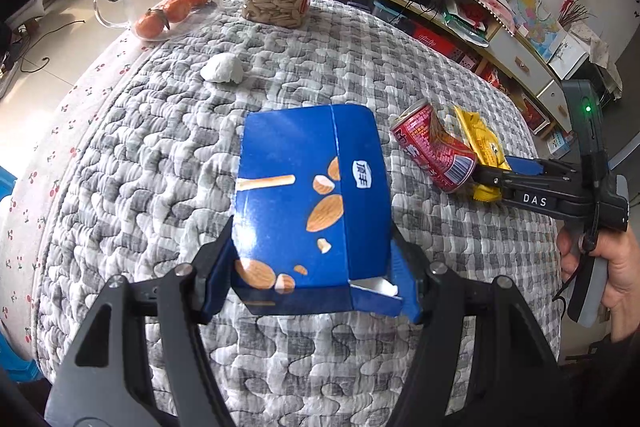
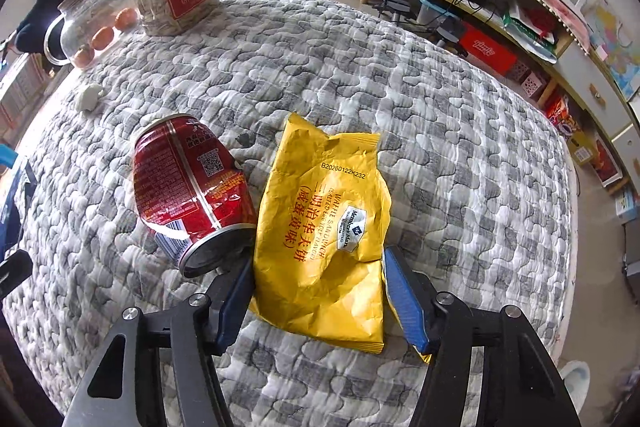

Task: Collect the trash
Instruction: 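Grasp the yellow snack packet with the right tool while the left tool holds the blue box, then carry the yellow packet and blue box over the white bin and release both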

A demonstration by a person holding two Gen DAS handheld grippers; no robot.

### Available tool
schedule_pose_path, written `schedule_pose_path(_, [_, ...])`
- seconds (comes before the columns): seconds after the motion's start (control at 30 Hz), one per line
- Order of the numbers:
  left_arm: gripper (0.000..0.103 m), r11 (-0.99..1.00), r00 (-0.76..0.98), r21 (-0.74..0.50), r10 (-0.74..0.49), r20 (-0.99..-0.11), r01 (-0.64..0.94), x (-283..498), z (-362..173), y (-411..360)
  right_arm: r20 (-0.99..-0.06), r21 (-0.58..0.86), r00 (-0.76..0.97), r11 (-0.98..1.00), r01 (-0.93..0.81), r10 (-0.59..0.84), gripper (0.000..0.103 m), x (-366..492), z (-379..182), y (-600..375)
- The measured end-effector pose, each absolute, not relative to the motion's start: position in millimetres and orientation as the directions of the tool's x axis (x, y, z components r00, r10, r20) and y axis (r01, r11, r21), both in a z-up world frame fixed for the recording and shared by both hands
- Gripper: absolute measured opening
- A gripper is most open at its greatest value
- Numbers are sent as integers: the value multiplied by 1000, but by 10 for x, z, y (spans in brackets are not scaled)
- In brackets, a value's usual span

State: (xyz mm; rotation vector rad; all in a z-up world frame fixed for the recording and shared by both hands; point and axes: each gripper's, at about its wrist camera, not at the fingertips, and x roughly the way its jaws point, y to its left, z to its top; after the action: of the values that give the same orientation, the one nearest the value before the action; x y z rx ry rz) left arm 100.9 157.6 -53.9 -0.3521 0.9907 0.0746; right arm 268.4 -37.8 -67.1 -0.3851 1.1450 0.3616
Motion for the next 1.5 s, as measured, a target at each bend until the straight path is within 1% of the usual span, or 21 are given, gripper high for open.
schedule_pose_path(0.17, [68,941,549,-260,-104,-829,-215,982,-531,1540,-917,-76,380,884,-461,120,64,2548,-474,-510])
schedule_pose_path(0.33, [68,946,554,-257,-107,-826,-200,963,-506,1485,-900,0,395,907,-422,184,64,2363,-211,-793])
schedule_pose_path(0.57, [68,954,560,-253,-123,-819,-160,957,-442,1272,-871,46,445,936,-350,209,64,2127,57,-1336])
schedule_pose_path(0.93, [68,965,551,-253,-178,-815,-63,1009,-405,745,-850,170,478,974,-150,222,64,1833,44,-2459])
schedule_pose_path(1.17, [68,972,528,-231,-221,-820,49,1059,-467,200,-860,199,489,978,57,146,64,1610,27,-3287])
schedule_pose_path(1.37, [68,962,493,-221,-272,-826,159,1127,-493,-320,-877,186,477,957,223,59,64,1394,-56,-4002])
schedule_pose_path(1.5, [68,949,486,-204,-299,-821,239,1147,-442,-631,-891,168,454,939,302,14,64,1274,-148,-4390])
